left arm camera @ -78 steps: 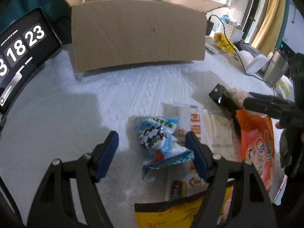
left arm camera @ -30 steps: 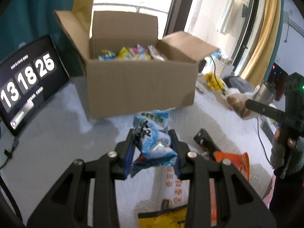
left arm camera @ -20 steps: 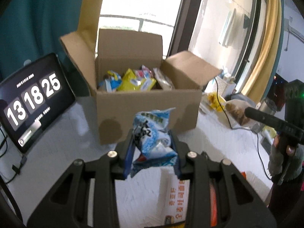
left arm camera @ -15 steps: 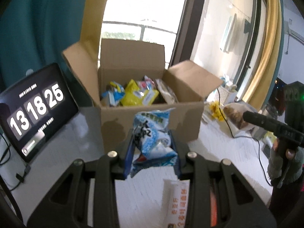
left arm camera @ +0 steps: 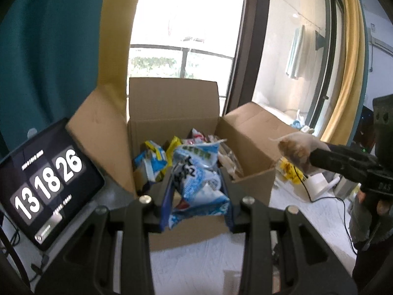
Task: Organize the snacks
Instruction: 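Carry the blue-white packet and clear snack bag over the cardboard box, then open both grippers to drop the packets into the box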
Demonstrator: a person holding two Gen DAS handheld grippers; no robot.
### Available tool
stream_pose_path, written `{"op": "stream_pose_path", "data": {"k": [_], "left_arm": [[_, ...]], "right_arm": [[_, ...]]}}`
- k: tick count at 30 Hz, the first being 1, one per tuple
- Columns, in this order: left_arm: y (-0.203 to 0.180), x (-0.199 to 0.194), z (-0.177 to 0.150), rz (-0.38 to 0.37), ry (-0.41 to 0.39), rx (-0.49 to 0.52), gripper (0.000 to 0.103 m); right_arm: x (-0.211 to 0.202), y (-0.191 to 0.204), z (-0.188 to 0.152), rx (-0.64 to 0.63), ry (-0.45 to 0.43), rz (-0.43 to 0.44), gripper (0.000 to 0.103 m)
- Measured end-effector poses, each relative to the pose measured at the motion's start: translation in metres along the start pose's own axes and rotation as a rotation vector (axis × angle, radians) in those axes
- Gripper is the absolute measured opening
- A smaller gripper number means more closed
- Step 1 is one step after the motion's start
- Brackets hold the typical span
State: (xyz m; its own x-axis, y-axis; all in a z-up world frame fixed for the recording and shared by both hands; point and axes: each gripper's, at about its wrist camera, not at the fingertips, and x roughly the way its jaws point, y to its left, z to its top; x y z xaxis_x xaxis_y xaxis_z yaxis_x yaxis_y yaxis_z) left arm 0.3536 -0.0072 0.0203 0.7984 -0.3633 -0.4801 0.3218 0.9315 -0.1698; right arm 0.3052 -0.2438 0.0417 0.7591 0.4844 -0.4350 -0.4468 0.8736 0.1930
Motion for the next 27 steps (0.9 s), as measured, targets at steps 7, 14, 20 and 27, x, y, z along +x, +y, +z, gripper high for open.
{"op": "stream_pose_path", "data": {"k": [7, 14, 20, 27], "left_arm": [[0.010, 0.035, 0.016, 0.044, -0.012, 0.021, 0.036], [0.025, 0.063, 0.026, 0.068, 0.000, -0.006, 0.052], [0.033, 0.047, 0.036, 0.095, -0.059, -0.017, 0.074], [0.056, 0.018, 0.048, 0.156, -0.132, -0.066, 0.074]], "right_arm": [[0.016, -0.005, 0.016, -0.013, -0.012, 0.001, 0.058], [0.037, -0.009, 0.028, -0.033, -0.003, -0.017, 0.058], [0.062, -0.009, 0.035, -0.028, 0.000, -0.010, 0.058], [0.097, -0.002, 0.037, -0.018, 0.031, 0.001, 0.059]]}}
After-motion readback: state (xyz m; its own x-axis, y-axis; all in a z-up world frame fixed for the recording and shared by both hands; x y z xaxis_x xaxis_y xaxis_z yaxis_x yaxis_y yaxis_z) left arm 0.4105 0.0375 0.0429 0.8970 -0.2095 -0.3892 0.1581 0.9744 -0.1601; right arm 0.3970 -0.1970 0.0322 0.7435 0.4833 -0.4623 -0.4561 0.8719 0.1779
